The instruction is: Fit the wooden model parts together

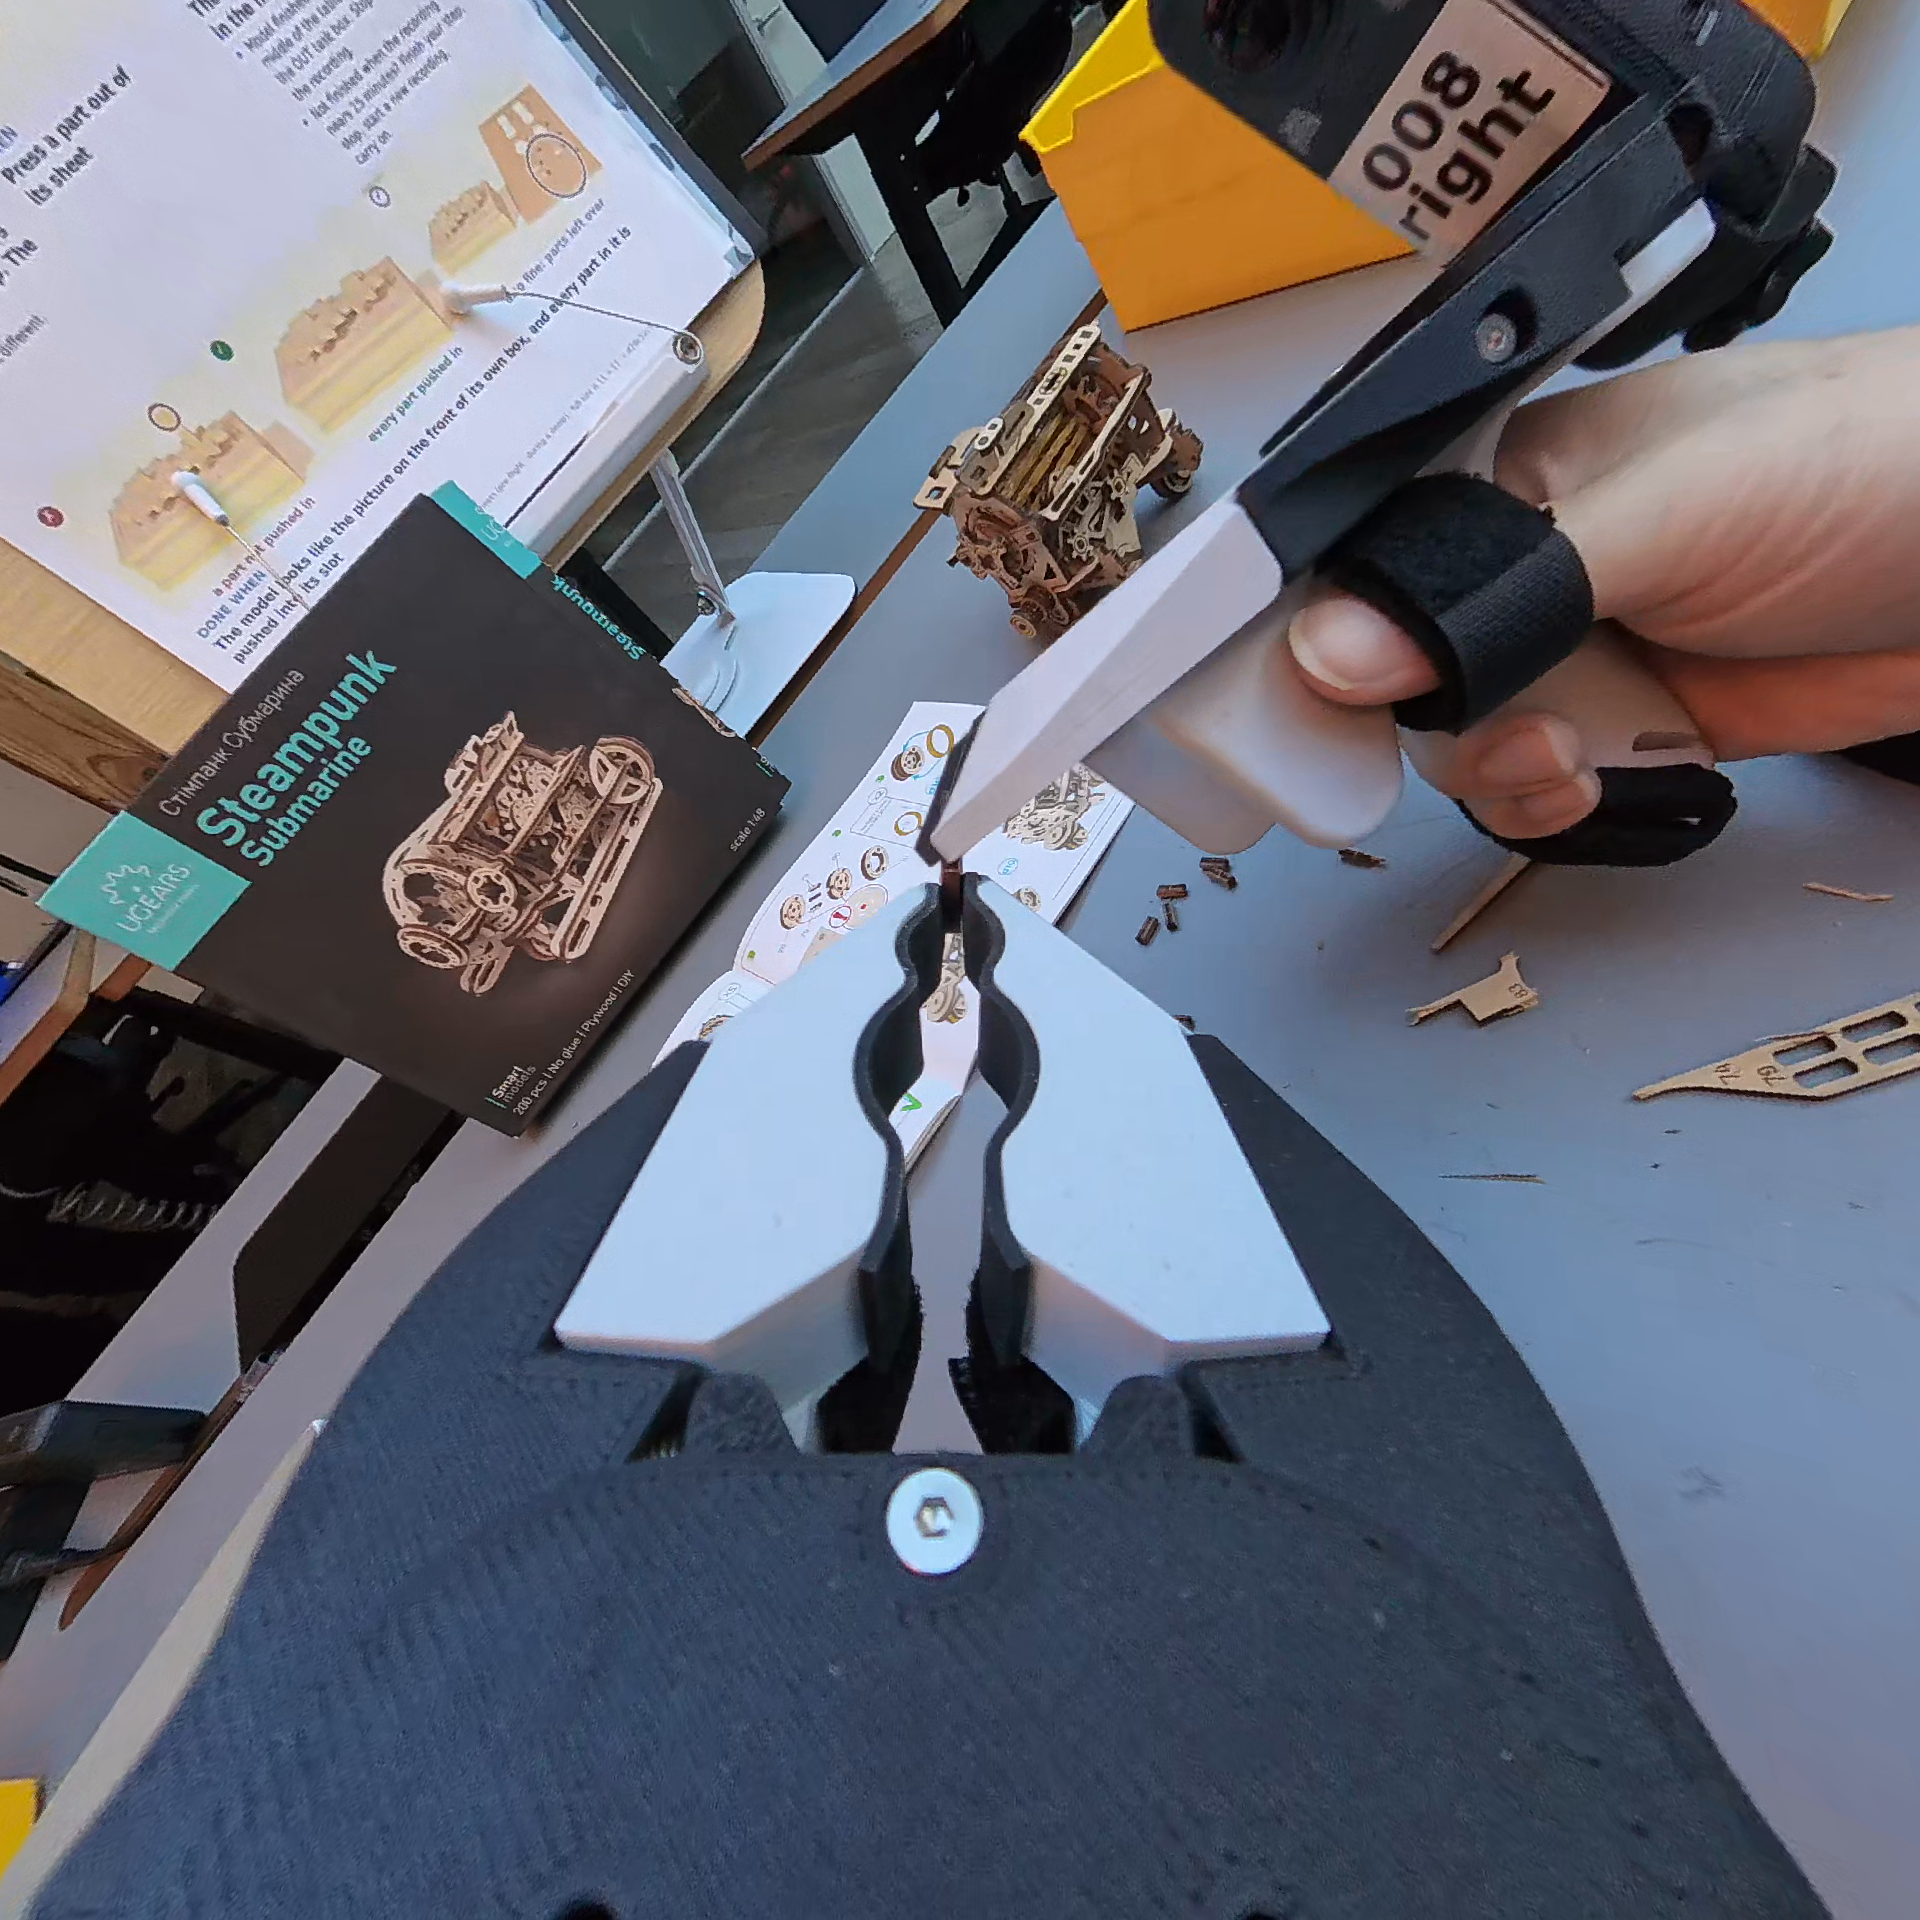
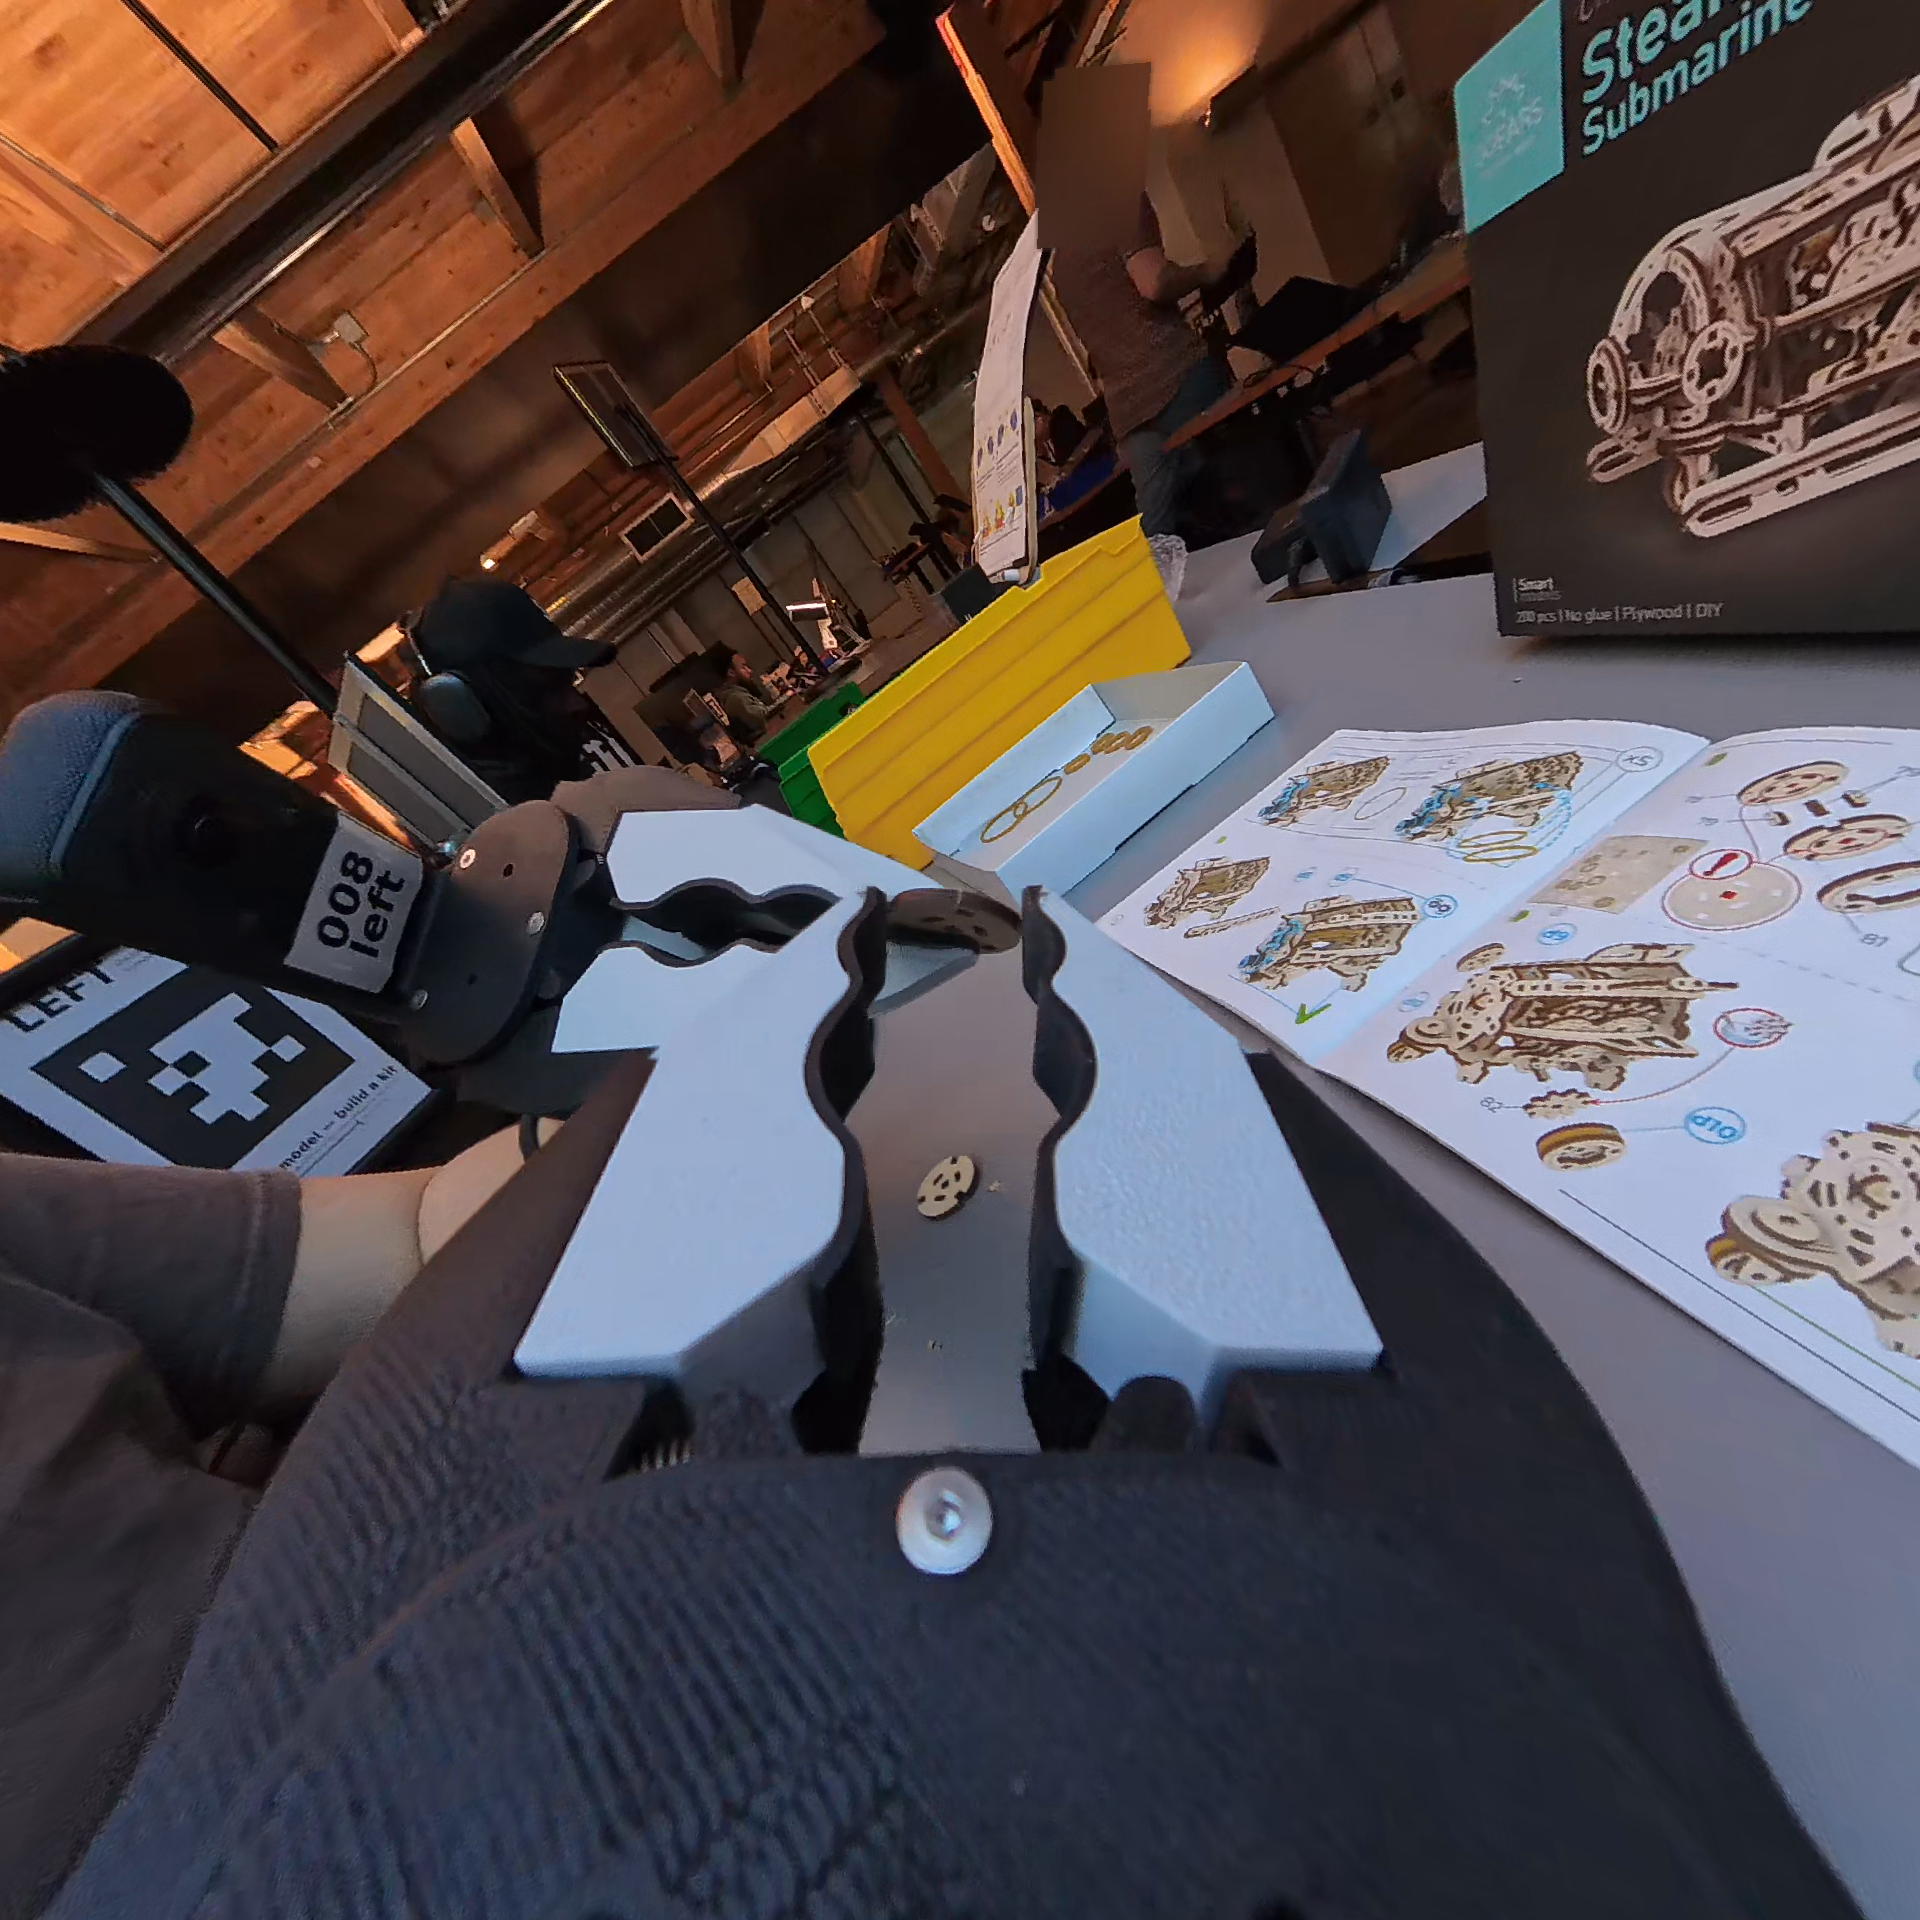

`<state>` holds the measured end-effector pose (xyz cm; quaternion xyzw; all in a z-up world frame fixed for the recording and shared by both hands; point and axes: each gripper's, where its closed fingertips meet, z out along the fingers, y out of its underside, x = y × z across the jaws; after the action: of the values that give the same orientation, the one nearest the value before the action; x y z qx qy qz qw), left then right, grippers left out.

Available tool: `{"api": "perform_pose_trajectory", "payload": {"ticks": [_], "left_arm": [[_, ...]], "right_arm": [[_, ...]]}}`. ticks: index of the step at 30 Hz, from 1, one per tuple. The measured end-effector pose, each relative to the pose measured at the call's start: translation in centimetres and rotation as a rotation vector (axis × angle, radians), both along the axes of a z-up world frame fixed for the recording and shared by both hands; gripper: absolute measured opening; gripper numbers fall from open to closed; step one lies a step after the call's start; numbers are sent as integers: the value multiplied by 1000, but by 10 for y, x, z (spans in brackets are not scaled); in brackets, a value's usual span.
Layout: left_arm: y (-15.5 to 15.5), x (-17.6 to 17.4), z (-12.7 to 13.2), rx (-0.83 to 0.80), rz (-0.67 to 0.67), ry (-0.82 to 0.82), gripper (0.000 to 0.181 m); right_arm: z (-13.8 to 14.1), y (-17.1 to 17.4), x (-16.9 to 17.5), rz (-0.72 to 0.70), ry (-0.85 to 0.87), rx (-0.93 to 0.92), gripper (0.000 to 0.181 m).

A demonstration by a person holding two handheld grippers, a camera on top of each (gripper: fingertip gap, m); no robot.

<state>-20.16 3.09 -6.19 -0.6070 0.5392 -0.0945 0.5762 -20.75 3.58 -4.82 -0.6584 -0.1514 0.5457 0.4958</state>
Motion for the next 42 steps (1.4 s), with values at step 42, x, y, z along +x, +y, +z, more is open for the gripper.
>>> {"api": "perform_pose_trajectory", "payload": {"ticks": [42], "left_arm": [[-38,-11,9,-1270,-403,-485,0]], "right_arm": [[0,-33,-20,-4,-902,1062,24]]}}
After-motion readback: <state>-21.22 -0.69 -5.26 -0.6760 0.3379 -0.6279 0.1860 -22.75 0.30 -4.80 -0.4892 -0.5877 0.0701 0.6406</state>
